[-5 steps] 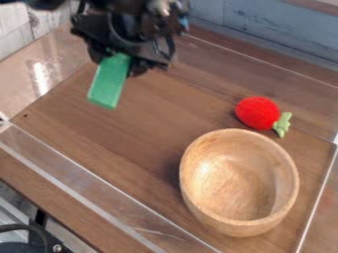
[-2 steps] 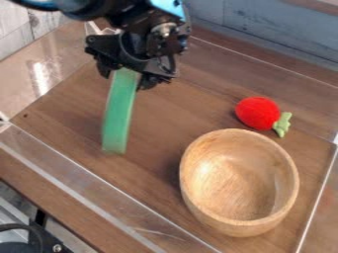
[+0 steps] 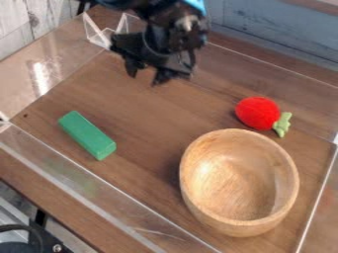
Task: Remove the green block from the brown bowl and put it on the table
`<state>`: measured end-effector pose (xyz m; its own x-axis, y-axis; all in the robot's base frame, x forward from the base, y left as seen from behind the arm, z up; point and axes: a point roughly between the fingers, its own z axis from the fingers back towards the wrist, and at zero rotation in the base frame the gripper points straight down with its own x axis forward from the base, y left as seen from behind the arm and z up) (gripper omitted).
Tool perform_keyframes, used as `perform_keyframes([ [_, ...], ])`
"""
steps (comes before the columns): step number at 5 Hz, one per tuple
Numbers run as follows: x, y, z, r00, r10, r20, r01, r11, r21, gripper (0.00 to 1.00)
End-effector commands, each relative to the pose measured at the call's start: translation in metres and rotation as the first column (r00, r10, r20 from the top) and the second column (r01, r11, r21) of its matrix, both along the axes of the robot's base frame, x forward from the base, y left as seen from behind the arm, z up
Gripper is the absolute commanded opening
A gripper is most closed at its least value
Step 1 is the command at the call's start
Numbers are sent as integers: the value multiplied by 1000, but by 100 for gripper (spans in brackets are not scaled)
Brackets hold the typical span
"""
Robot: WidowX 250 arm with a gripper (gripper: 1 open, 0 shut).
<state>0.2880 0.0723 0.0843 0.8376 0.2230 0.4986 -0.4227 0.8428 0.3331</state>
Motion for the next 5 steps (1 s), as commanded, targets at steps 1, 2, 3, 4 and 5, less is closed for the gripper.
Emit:
perform_keyframes([
  [1,4,12,1,999,25,41,-24,1000,-11,100],
  [2,0,18,-9,998,51,30,-50,998,-21,100],
  [3,-4,25,-20,998,58,21,-57,998,-37,100],
  [4,-5,30,-30,998,60,15,-59,997,-52,100],
  [5,-6,34,-38,998,57,11,-57,997,-61,100],
])
